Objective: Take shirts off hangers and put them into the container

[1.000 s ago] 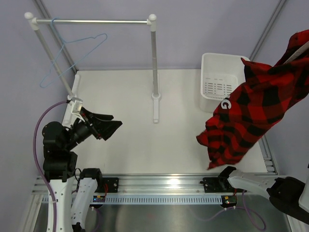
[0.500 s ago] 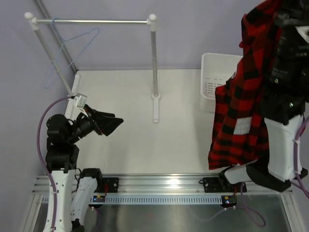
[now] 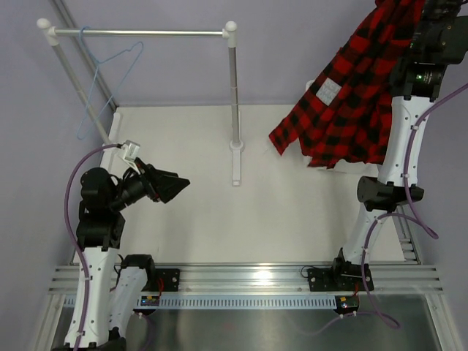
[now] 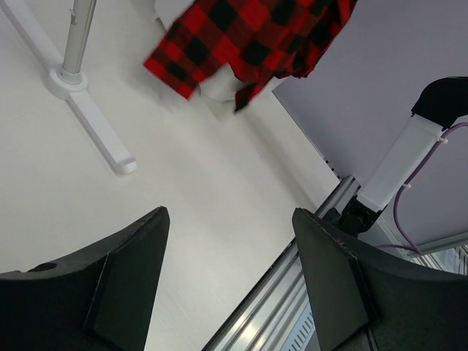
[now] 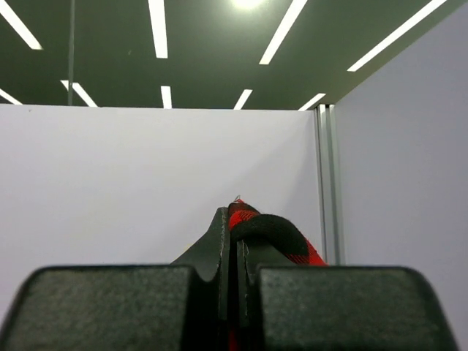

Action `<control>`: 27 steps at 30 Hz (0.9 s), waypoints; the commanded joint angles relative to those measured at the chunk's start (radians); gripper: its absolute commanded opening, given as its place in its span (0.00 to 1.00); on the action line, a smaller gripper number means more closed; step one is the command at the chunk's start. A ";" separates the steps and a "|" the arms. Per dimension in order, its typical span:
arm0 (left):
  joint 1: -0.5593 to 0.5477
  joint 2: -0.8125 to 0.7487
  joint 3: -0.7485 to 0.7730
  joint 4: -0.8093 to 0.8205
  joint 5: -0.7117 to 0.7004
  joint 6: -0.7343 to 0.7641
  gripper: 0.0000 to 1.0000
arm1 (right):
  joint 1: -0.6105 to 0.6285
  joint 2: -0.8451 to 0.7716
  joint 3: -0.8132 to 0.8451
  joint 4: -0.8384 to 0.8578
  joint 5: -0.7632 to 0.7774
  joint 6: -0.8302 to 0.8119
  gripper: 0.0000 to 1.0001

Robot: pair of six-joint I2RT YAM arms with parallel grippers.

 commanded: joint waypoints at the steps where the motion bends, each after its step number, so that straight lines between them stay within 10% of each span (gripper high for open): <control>1: -0.005 0.019 -0.006 0.052 0.015 0.033 0.73 | -0.007 -0.036 0.064 0.177 -0.058 0.177 0.00; 14: -0.033 0.055 -0.020 0.060 -0.015 0.038 0.74 | -0.008 0.073 -0.205 0.163 -0.122 0.308 0.00; 20: -0.043 0.038 -0.020 0.037 -0.025 0.033 0.74 | -0.002 0.246 0.010 -0.018 -0.121 0.251 0.00; 27: -0.065 0.042 0.005 0.035 -0.016 0.041 0.73 | -0.007 0.148 -0.105 -0.009 -0.157 0.246 0.00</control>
